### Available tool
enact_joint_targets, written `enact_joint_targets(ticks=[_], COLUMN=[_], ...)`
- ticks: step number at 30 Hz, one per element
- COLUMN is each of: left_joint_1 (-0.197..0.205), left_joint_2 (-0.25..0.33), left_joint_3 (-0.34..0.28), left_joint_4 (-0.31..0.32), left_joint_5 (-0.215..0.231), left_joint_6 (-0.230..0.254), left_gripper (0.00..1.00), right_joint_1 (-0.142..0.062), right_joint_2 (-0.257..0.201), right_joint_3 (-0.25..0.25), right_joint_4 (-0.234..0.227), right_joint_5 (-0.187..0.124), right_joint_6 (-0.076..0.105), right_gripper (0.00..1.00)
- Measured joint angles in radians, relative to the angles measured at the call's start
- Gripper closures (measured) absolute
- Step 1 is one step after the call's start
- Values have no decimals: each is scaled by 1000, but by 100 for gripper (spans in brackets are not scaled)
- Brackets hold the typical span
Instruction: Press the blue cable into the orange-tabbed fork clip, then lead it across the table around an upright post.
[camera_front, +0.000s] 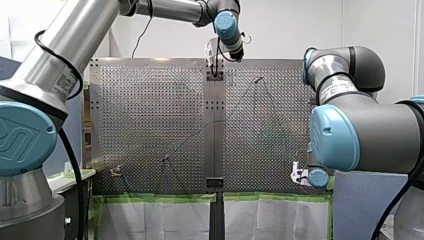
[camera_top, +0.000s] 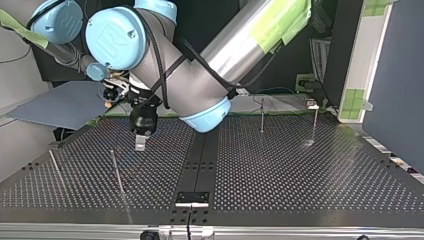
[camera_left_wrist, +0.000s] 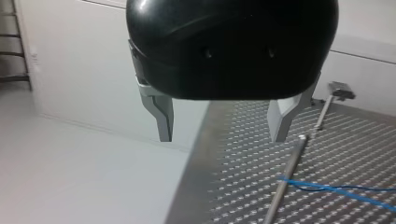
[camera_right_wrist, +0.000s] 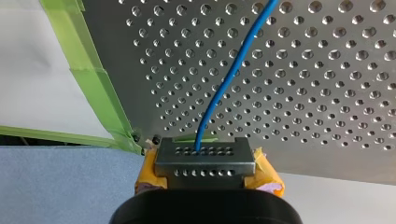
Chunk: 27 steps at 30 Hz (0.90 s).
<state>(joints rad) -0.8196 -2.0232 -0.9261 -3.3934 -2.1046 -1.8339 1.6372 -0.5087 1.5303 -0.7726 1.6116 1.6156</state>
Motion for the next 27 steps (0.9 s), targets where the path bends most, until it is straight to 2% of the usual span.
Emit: enact_joint_targets(ticks=[9,18,27], left_joint_1=[7,12,5], left_joint_2=[85,164,249], left_joint_3=[-85,-164,-249], left_joint_4=[85,164,249], left_joint_5=[-33,-32,-36], left_joint_6=[-22,-54,-58], left_gripper=[0,0,0], right_joint_1=[0,0,0], right_joint_2=[0,0,0], right_joint_3=[0,0,0], right_joint_4=[0,0,1], right_joint_5=[-1,-1,-1], right_joint_6=[0,0,0], right_gripper=[100,100,100])
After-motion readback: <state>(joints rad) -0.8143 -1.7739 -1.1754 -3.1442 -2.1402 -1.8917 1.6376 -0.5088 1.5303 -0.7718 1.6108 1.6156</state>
